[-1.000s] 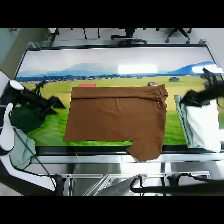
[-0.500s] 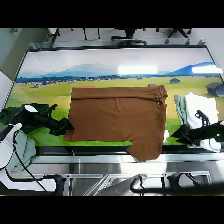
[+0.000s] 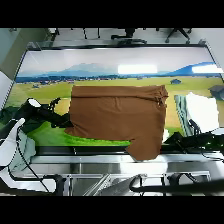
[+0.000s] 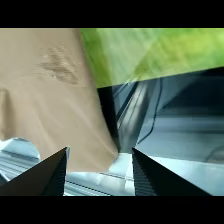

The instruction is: Fold the shirts.

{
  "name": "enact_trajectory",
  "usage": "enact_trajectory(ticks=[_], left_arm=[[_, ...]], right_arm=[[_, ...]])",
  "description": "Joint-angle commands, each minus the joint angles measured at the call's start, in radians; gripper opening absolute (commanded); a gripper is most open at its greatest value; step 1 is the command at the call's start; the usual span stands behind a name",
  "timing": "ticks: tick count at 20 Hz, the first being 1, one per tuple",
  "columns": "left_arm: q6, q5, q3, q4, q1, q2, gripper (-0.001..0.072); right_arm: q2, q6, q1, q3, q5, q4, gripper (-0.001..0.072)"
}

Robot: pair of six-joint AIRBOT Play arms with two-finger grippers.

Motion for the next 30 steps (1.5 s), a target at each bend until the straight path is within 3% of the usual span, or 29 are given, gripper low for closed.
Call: enact_trajectory(ticks=[1, 6, 7, 8, 10, 13, 17, 20, 22, 27, 30], left_arm=[[0.001, -0.006, 0.016, -0.002, -0.003, 0.000, 0.0019], [0.000, -0.010, 0.016, -0.002, -0.002, 0.000, 0.0018], [0.000, -0.015, 0.016, -0.002, -0.001, 0.001, 0.0019], [0.000, -0.030, 0.016, 0.000, 0.001, 0.003, 0.0018], [0.000, -0.067, 0.016, 0.013, 0.024, 0.026, 0.0018], [-0.027, -0.105, 0.013, 0.092, 0.082, 0.101, 0.0017], [-0.026, -0.130, -0.109, 0.116, 0.116, 0.225, 0.0017], [-0.029, -0.121, -0.235, 0.186, 0.117, 0.303, 0.0017], [-0.034, -0.114, -0.268, 0.189, 0.117, 0.328, 0.0017], [-0.071, -0.149, -0.041, 0.182, 0.048, 0.242, 0.0017], [-0.109, -0.168, 0.174, 0.183, 0.008, 0.122, 0.0017]], right_arm=[[-0.043, -0.003, 0.062, -0.032, -0.021, 0.014, 0.0443], [-0.143, -0.013, 0.256, -0.056, -0.126, 0.106, 0.0430], [-0.154, -0.047, 0.274, -0.050, -0.151, 0.142, 0.0299], [-0.157, -0.064, 0.272, -0.034, -0.155, 0.154, 0.0104], [-0.139, -0.054, 0.239, 0.030, -0.122, 0.100, 0.0018], [-0.056, 0.028, 0.153, 0.113, -0.051, -0.018, 0.0018], [0.086, 0.079, 0.120, 0.109, 0.062, -0.042, 0.0017], [0.216, 0.143, 0.118, 0.109, 0.063, -0.152, 0.0017], [0.247, 0.137, 0.119, 0.114, 0.023, -0.137, 0.0017], [0.056, -0.126, 0.153, 0.283, -0.184, 0.196, 0.0017], [-0.169, -0.196, 0.264, 0.491, -0.266, 0.250, 0.0017]])
